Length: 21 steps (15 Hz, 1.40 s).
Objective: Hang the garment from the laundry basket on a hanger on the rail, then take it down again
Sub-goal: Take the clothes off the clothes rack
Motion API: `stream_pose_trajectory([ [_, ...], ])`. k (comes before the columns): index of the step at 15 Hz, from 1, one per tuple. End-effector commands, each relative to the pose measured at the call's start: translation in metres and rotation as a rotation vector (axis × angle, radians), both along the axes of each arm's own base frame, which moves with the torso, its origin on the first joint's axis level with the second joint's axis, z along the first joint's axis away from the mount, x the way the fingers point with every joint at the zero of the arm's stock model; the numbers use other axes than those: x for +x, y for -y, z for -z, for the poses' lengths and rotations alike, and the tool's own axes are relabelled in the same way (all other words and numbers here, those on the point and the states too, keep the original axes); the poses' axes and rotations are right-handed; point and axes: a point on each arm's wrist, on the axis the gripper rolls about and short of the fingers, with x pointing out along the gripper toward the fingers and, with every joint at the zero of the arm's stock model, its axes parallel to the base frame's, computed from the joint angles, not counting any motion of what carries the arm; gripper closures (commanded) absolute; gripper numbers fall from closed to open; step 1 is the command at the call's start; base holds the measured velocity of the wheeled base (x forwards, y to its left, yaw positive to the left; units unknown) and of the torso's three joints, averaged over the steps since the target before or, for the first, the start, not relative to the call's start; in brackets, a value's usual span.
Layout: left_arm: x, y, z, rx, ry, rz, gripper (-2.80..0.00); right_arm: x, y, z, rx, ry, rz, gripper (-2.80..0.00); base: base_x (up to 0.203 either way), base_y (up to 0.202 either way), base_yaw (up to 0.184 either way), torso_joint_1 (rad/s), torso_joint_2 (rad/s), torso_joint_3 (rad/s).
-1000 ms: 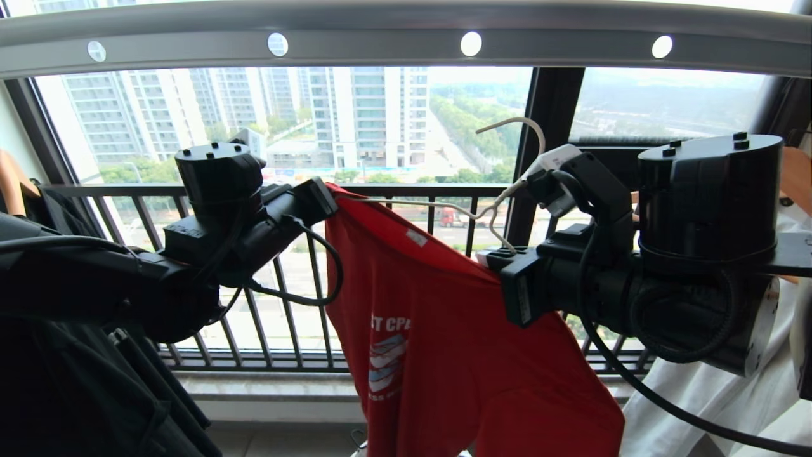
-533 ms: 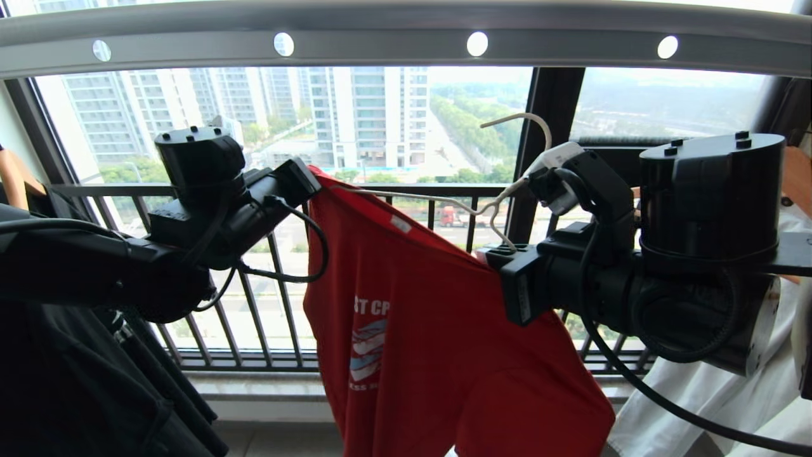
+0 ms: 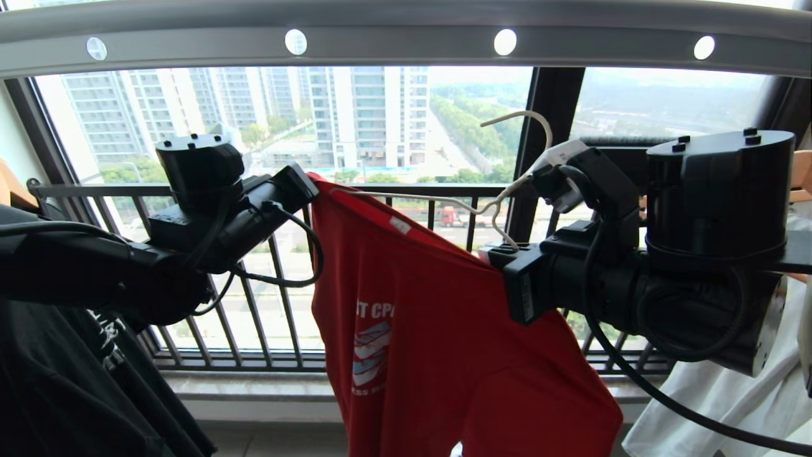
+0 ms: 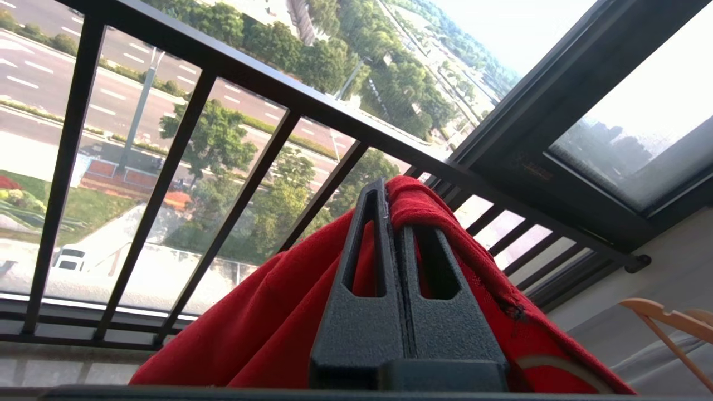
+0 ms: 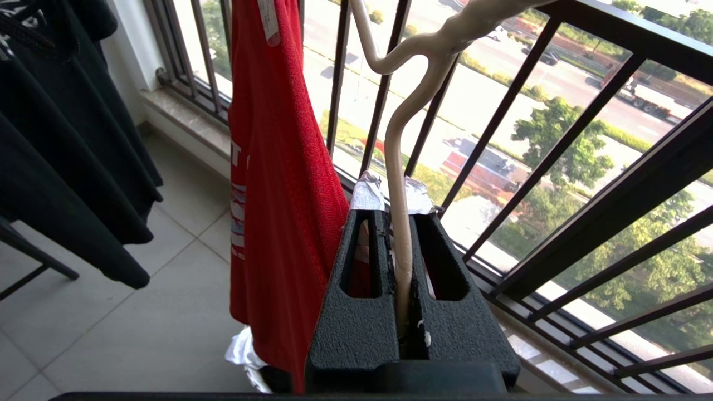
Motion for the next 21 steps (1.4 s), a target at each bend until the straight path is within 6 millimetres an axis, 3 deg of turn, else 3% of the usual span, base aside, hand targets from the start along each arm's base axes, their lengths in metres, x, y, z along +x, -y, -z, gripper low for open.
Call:
stream_pose_trajectory([
  [1,0.000,0.001,0.010,0.022,-0.025,0.013,0.00,0.000,0.000,-0.001,0.005,0.003,-0.001,0.00,0.000,0.000,0.000,0.000,0.00,0.000],
  [8,-0.005,0.016,0.026,0.114,-0.053,0.082,0.00,-0.001,-0.001,-0.005,0.031,0.020,-0.007,0.00,0.000,0.000,0.000,0.000,0.00,0.000],
  [11,-0.021,0.032,0.026,0.184,-0.040,0.135,0.00,0.008,-0.008,-0.003,0.070,0.063,-0.003,0.00,0.000,0.000,0.000,0.000,0.00,0.000],
  [18,-0.076,0.053,0.003,0.185,0.028,0.263,0.00,0.019,-0.019,0.005,0.149,0.094,0.002,0.00,0.000,0.000,0.000,0.000,0.00,0.000],
  [21,-0.083,0.062,0.011,0.228,0.015,0.299,0.00,0.024,-0.023,0.002,0.205,0.153,0.002,0.00,0.000,0.000,0.000,0.000,0.00,0.000],
])
